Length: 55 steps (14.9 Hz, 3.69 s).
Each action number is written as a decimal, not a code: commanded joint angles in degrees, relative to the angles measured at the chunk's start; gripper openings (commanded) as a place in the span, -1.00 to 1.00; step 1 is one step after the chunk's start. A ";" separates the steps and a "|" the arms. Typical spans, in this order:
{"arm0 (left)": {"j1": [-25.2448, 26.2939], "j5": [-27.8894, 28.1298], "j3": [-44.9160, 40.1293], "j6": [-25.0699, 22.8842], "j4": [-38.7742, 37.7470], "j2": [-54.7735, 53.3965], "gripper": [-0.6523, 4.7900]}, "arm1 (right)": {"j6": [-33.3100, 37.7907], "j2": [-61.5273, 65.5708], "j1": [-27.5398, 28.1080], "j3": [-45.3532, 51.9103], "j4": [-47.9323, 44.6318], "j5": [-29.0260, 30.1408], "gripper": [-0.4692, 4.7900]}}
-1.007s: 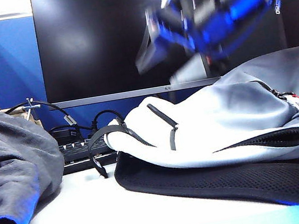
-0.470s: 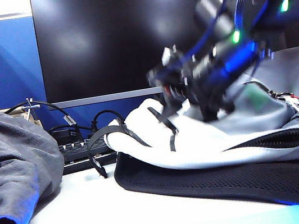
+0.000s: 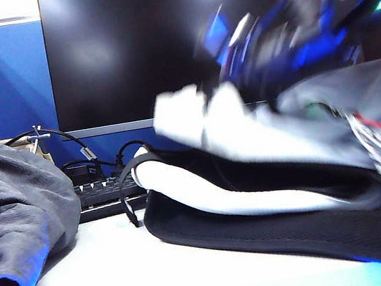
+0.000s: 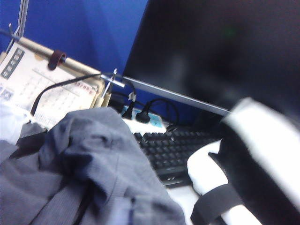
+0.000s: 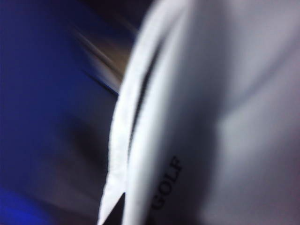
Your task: Put the gray clothes into the backpack.
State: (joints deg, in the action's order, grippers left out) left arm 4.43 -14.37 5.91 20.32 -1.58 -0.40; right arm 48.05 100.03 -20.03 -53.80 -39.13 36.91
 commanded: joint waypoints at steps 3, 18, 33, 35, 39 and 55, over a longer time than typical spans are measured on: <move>0.00 -1.03 -2.67 -0.42 0.52 -0.07 -0.22 | 21.11 -7.82 15.82 -0.70 -21.57 5.64 -0.85; -1.46 3.26 14.58 -10.86 -2.75 -20.28 1.00 | 23.12 -8.00 18.53 -0.68 -22.82 12.85 -0.85; -4.35 -1.01 37.46 -15.78 -17.03 -89.92 0.94 | 25.49 -8.15 18.69 -0.68 -29.70 13.18 -0.85; -6.43 -0.90 37.44 -18.75 -18.12 -92.94 -0.73 | 25.83 -8.17 18.69 -0.68 -29.77 13.18 -0.85; -8.44 -17.79 37.73 -15.98 -14.25 -93.79 -0.78 | 30.01 -8.20 18.71 -0.68 -34.95 12.90 -0.85; -30.03 -31.32 65.53 0.70 10.43 -92.78 -0.78 | 32.11 -8.17 18.71 -0.68 -37.64 11.85 -0.85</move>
State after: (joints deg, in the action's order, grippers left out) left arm -23.62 -45.80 70.89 19.75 1.08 -92.71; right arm 80.09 92.77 -1.32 -53.82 -72.12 50.06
